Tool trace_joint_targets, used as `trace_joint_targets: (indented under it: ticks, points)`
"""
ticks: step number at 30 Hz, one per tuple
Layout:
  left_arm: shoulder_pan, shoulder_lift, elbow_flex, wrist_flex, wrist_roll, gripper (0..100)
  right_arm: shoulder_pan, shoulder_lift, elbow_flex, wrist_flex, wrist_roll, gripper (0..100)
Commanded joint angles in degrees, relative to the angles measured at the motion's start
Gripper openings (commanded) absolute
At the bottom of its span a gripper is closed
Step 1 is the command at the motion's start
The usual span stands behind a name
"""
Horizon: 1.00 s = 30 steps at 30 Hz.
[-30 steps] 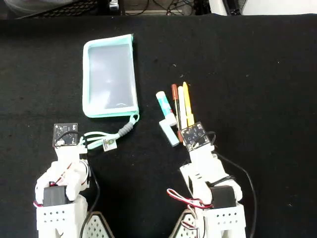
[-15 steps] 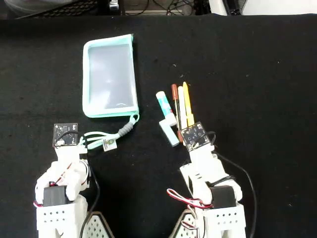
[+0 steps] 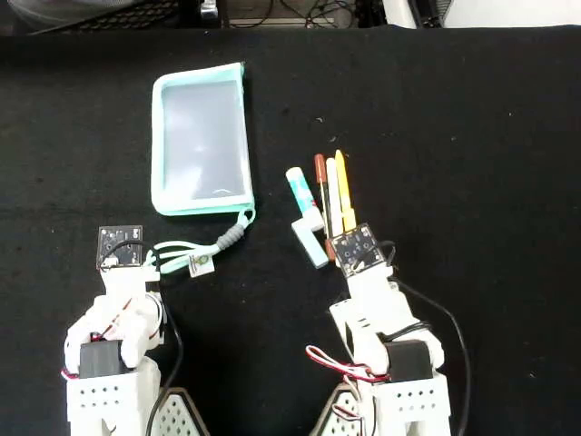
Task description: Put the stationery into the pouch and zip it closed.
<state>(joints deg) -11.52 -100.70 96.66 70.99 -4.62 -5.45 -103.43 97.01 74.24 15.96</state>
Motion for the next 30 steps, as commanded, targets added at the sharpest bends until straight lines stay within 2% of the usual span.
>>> trace_joint_targets:
  ticks: [1,18,25,30]
  points:
    - [-0.4,-0.5,0.8,0.4,0.0,10,0.0,-4.3,-0.5,0.3,-0.3,1.5]
    - [-0.4,-0.5,0.8,0.4,0.0,10,-0.8,-4.3,-0.5,-1.8,-0.6,1.5]
    - [-0.4,-0.5,0.8,0.4,0.0,10,-14.9,-4.4,-0.5,-7.5,-0.7,1.5]
    - [-0.1,-0.5,0.8,0.4,0.0,10,-19.3,-4.5,-0.5,-11.3,-0.7,1.5]
